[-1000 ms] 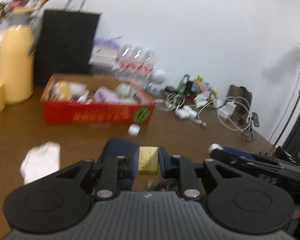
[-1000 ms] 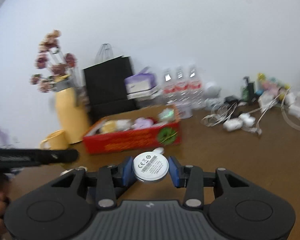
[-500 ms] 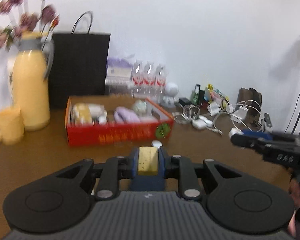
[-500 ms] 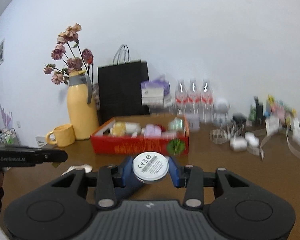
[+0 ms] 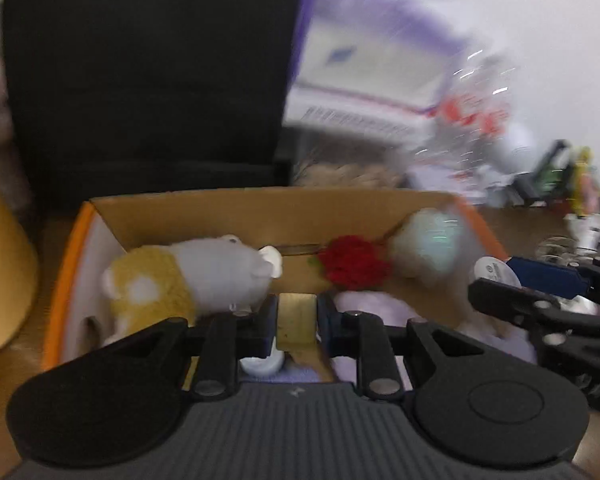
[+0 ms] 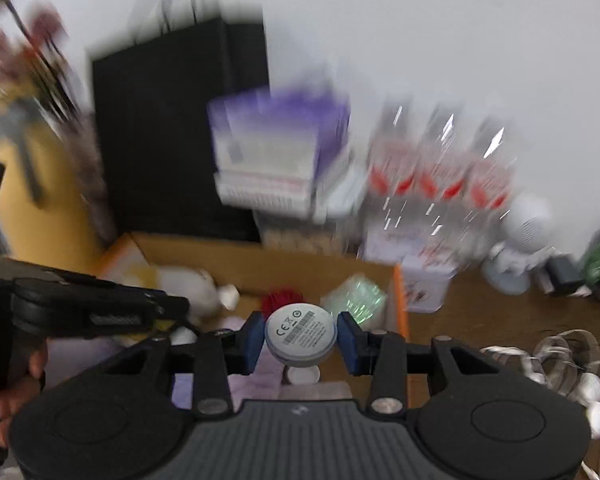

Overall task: Organize objects
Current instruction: 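Carry both items over the red box and open both grippers, then grasp the white cloth with the left gripper while the right grasps another white round container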

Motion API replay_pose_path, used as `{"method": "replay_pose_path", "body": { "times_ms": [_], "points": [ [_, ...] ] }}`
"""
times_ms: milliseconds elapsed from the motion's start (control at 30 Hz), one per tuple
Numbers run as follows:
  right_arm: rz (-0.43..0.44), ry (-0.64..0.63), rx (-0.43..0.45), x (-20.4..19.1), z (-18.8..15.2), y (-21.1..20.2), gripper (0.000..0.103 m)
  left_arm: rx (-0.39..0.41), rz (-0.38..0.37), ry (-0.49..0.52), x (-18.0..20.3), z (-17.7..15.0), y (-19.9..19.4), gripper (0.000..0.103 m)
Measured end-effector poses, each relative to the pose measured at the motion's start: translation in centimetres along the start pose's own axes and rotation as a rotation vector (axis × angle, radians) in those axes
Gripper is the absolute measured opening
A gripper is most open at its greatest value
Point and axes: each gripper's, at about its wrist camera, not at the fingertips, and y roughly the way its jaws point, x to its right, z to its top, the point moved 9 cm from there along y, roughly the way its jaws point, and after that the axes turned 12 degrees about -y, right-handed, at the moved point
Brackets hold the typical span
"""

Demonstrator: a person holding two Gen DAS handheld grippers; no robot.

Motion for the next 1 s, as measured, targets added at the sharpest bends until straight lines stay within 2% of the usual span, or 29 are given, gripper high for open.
{"method": "replay_pose_path", "body": {
  "times_ms": [67, 133, 167, 233, 300, 367, 500, 533, 633, 700, 767, 900, 1000],
  "points": [
    [-0.048, -0.016, -0.053, 0.3, 0.0, 3.6, 0.038, 0.023, 0.016, 0.004, -0.1, 0.7, 1.6, 0.027],
    [-0.064, -0.008, -0.092, 0.7, 0.0, 5.9, 0.039, 0.039, -0.017, 0.006, 0.4, 1.1, 1.7, 0.033],
    [-0.064, 0.016, -0.1, 0.9, -0.1, 6.5, 0.041, 0.051, -0.041, 0.008, 0.6, 1.2, 1.4, 0.04],
    [-0.052, 0.057, -0.084, 1.2, -0.1, 6.5, 0.047, 0.087, -0.047, 0.041, 0.7, 1.2, 0.0, 0.043],
    [-0.051, 0.067, -0.062, 1.3, 0.2, 5.6, 0.052, 0.113, -0.054, 0.074, 0.9, 1.1, -1.7, 0.045],
    [-0.045, 0.067, -0.038, 1.2, 0.6, 3.8, 0.055, 0.129, -0.057, 0.086, 1.3, 1.3, -4.0, 0.055],
    [-0.067, 0.035, 0.012, 0.5, 1.4, -1.3, 0.061, 0.151, -0.033, 0.11, 1.8, 0.5, -8.7, 0.062],
    [-0.064, 0.029, 0.029, 0.2, 1.5, -2.8, 0.062, 0.163, -0.023, 0.117, 1.9, 0.1, -10.2, 0.067],
    [-0.039, 0.015, 0.093, -1.2, 0.6, -8.7, 0.069, 0.237, -0.035, 0.178, 2.5, -2.7, -16.3, 0.083],
    [-0.021, 0.006, 0.137, -2.2, -1.0, -12.7, 0.08, 0.286, -0.055, 0.211, 2.6, -5.2, -20.1, 0.089],
    [-0.019, -0.011, 0.187, -3.4, -3.4, -16.5, 0.082, 0.327, -0.118, 0.221, 2.5, -8.7, -24.3, 0.103],
    [-0.14, -0.06, 0.271, -5.4, -9.6, -23.0, 0.086, 0.363, -0.181, 0.205, 1.7, -15.9, -30.0, 0.103],
    [-0.142, -0.034, 0.307, -7.7, -14.7, -27.5, 0.09, 0.41, -0.217, 0.169, 0.4, -22.0, -33.8, 0.103]
  ]
}}
